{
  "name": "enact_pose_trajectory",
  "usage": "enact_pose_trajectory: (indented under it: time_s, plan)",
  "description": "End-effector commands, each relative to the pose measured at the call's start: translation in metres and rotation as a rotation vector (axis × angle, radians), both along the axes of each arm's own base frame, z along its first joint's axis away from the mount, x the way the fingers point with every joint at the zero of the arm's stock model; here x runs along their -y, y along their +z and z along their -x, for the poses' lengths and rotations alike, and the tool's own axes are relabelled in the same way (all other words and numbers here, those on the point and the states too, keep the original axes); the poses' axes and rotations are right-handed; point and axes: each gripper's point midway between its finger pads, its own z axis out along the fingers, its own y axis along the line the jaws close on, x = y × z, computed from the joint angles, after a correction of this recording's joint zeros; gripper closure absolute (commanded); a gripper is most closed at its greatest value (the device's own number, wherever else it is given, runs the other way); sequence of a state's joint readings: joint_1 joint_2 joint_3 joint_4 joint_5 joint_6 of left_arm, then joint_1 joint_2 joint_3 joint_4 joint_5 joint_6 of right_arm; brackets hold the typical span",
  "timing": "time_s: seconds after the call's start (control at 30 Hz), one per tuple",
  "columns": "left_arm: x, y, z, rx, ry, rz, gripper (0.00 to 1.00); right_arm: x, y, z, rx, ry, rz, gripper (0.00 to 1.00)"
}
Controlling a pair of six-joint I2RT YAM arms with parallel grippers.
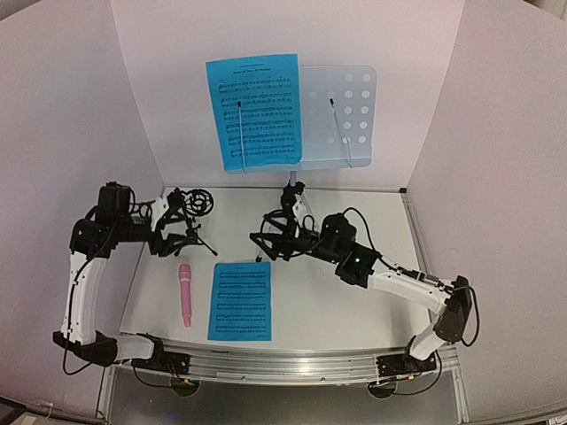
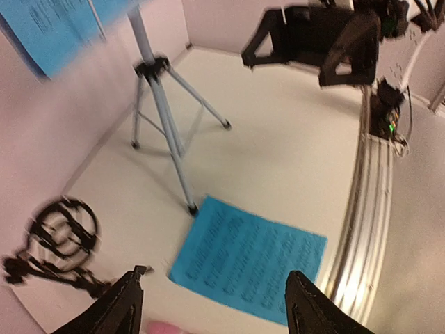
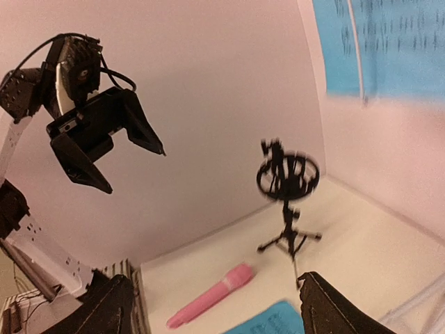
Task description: Set up the instrument practice props
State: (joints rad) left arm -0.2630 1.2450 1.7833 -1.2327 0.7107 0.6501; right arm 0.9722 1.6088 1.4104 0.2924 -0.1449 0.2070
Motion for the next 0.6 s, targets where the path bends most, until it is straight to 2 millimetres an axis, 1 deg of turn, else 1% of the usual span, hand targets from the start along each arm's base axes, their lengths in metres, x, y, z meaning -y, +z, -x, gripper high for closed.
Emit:
enact_pose_trajectory:
  time_s: [0.0, 0.1, 0.13, 0.2, 0.27, 0.3, 0.37, 0.4, 0.47, 0.57]
  plan:
    - [-0.033, -0.13, 0.044, -0.285, -0.014, -0.284, 0.29, 0.006, -0.107, 0.006, -0.406, -0.077, 0.18, 0.19]
    - [-0.045, -0.185, 0.054, -0.332, -0.007, -0.365, 0.3, 0.008, -0.161, 0.006, -0.532, -0.112, 0.247, 0.19]
    - [-0.046, -0.196, 0.057, -0.328, -0.011, -0.368, 0.3, 0.008, -0.176, 0.005, -0.564, -0.122, 0.266, 0.19]
    - [-0.045, -0.221, 0.06, -0.321, -0.022, -0.361, 0.3, 0.007, -0.212, 0.0, -0.647, -0.149, 0.307, 0.18]
    - [-0.041, -0.239, 0.06, -0.301, -0.035, -0.349, 0.3, 0.008, -0.244, -0.01, -0.75, -0.175, 0.327, 0.18]
    - [-0.038, -0.247, 0.06, -0.281, -0.046, -0.347, 0.3, 0.011, -0.257, -0.018, -0.806, -0.197, 0.325, 0.19]
    - [-0.033, -0.259, 0.053, -0.231, -0.062, -0.346, 0.3, 0.018, -0.279, -0.034, -0.86, -0.253, 0.331, 0.21]
    - [-0.029, -0.264, 0.05, -0.202, -0.071, -0.342, 0.3, 0.019, -0.288, -0.042, -0.857, -0.276, 0.343, 0.21]
    - [-0.022, -0.274, 0.045, -0.157, -0.092, -0.335, 0.31, 0.018, -0.301, -0.054, -0.854, -0.299, 0.358, 0.21]
    - [-0.012, -0.282, 0.045, -0.139, -0.123, -0.328, 0.31, 0.018, -0.316, -0.07, -0.907, -0.313, 0.349, 0.24]
